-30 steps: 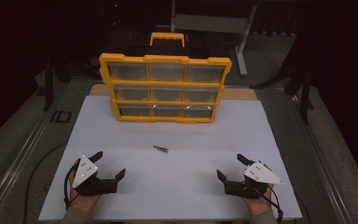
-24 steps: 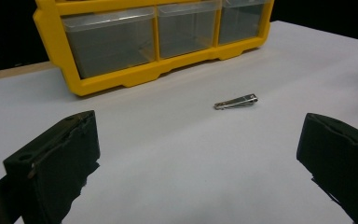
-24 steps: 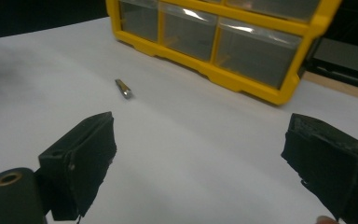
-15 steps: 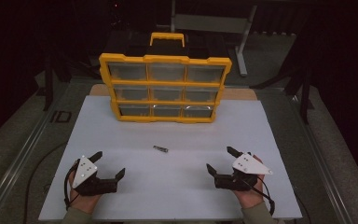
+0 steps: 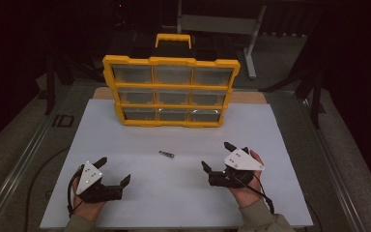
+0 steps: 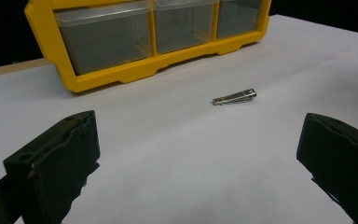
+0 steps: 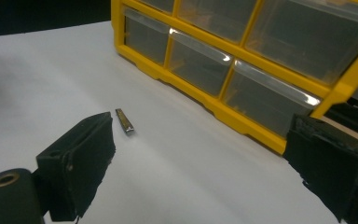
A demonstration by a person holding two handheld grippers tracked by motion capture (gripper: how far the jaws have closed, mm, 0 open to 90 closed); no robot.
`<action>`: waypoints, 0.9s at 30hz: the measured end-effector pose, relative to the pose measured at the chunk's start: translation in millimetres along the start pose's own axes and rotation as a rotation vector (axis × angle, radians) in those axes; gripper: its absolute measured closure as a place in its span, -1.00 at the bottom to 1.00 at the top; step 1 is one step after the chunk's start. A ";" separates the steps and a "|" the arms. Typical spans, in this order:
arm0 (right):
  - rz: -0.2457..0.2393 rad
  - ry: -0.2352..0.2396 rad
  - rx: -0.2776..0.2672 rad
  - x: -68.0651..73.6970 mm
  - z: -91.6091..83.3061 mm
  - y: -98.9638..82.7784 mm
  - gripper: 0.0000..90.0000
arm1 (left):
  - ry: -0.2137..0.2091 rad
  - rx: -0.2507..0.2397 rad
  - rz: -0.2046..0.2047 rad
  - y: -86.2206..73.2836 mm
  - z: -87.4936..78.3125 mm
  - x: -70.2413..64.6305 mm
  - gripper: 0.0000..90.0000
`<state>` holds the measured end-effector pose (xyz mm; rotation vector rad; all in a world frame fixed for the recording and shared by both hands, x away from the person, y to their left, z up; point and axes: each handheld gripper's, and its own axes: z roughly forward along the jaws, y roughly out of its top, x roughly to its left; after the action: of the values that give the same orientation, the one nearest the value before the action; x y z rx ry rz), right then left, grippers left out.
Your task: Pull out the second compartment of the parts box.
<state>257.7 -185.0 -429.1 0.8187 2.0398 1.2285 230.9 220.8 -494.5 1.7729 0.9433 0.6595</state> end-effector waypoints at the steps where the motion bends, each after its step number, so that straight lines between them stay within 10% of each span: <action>1: -0.009 0.000 0.000 1.0 1.6 2.0 -0.82 | 0.000 0.000 0.000 0.0 0.0 0.0 -1.00; 27: -0.075 -0.034 0.067 12.6 44.8 44.2 -0.82 | -0.008 0.010 0.004 0.2 2.0 -0.9 -1.00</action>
<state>292.4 -135.2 -408.5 0.7820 2.0746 1.1032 231.9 219.0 -495.0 1.7854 0.9397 0.6512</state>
